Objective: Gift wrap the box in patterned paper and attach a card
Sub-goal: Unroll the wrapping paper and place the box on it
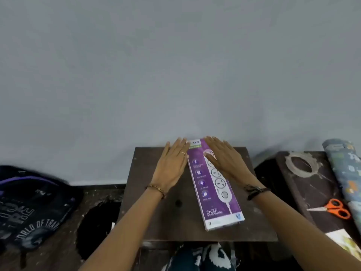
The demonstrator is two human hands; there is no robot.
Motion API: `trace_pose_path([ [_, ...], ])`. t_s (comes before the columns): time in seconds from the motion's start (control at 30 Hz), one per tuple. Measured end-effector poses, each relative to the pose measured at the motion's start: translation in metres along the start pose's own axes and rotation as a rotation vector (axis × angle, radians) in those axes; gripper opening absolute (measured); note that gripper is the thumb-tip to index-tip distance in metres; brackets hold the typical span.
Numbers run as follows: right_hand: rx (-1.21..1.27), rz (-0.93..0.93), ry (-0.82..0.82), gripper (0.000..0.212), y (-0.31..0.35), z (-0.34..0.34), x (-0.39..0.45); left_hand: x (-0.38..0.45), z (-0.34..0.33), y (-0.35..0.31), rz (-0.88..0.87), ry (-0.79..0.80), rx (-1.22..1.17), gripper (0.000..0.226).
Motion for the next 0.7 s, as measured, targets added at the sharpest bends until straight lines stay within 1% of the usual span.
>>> trace_pose_path([
  [0.03, 0.048, -0.016, -0.017, 0.078, -0.004, -0.004, -0.008, -0.006, -0.005, -0.002, 0.024, -0.026, -0.027, 0.052],
  [0.1, 0.12, -0.066, -0.047, 0.063, -0.011, -0.01, -0.027, -0.019, -0.012, -0.005, 0.109, -0.039, -0.181, 0.05],
  [0.17, 0.205, -0.166, -0.031, 0.053, -0.019, -0.019, -0.052, -0.036, -0.022, -0.014, 0.232, -0.033, -0.454, 0.051],
  [0.23, 0.315, -0.292, -0.05, 0.051, -0.024, -0.026, -0.078, -0.054, -0.037, -0.022, 0.411, -0.008, -0.727, 0.057],
  [0.3, 0.434, -0.42, -0.072, 0.051, -0.029, -0.039, -0.098, -0.071, -0.053, -0.029, 0.566, 0.028, -0.94, 0.065],
  [0.37, 0.588, -0.491, -0.075, 0.047, -0.03, -0.058, -0.113, -0.089, -0.065, -0.04, 0.62, 0.064, -1.033, 0.069],
  [0.43, 0.679, -0.503, -0.127, 0.043, -0.025, -0.071, -0.119, -0.102, -0.071, -0.052, 0.623, 0.093, -1.117, 0.067],
  [0.47, 0.696, -0.507, -0.157, 0.043, -0.021, -0.076, -0.12, -0.107, -0.074, -0.056, 0.62, 0.096, -1.148, 0.066],
  [0.53, 0.726, -0.505, -0.176, 0.043, -0.01, -0.083, -0.12, -0.114, -0.077, -0.056, 0.625, 0.076, -1.119, 0.066],
  [0.63, 0.792, -0.467, -0.127, 0.04, 0.002, -0.086, -0.119, -0.12, -0.074, -0.05, 0.632, 0.063, -0.962, 0.067],
  [0.7, 0.814, -0.425, -0.088, 0.037, 0.004, -0.082, -0.12, -0.12, -0.072, -0.046, 0.581, 0.076, -0.781, 0.065],
])
Point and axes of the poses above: each hand's wrist, its own x-axis towards the middle knuckle, its own z-axis out of the back of the hand, y = z × x, the point moved 5 cm from there along x, towards the middle knuckle, and after that the axes turned 4 degrees about -y, right-handed, at the moved point
